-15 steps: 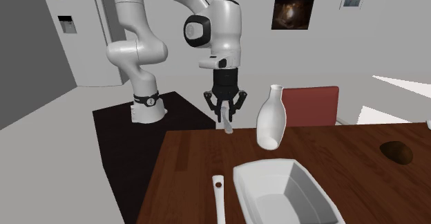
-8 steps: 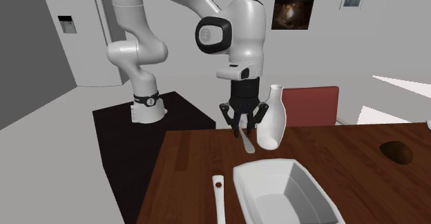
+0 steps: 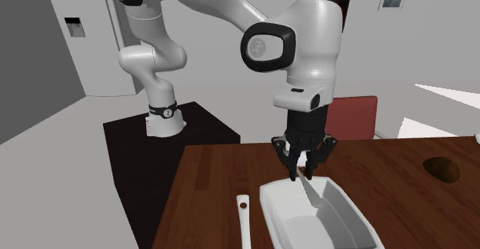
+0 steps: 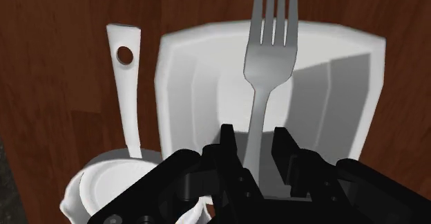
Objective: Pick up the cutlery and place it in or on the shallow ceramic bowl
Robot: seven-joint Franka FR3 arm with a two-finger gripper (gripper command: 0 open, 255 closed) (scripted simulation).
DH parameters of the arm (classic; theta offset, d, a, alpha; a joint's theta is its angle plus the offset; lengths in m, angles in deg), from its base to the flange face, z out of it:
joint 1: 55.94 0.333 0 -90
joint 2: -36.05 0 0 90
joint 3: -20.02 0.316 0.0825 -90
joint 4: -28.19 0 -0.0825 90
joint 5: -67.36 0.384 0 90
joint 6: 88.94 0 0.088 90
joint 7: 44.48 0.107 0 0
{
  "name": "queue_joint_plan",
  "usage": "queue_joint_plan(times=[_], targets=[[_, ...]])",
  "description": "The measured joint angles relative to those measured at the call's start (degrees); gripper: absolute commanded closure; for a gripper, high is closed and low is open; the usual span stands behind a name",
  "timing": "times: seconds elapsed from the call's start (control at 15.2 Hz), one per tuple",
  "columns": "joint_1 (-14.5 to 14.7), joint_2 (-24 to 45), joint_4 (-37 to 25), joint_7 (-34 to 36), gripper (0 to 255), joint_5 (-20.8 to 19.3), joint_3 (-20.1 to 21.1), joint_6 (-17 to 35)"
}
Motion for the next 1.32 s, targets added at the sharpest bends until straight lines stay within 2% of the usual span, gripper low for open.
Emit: queue_joint_plan(times=[0.2, 0.33, 0.92, 1.32], targets=[[2.8, 7.2, -11.5, -1.1, 255, -1.5, -1.4, -4.5], [3.3, 9.5, -14.9, -1.9, 255, -1.8, -1.9, -5.6], [4.2, 13.9, -15.0, -0.6, 255, -3.9, -3.6, -1.5], [4.4, 14.3, -14.9, -0.4, 255, -4.2, -3.7, -1.0]])
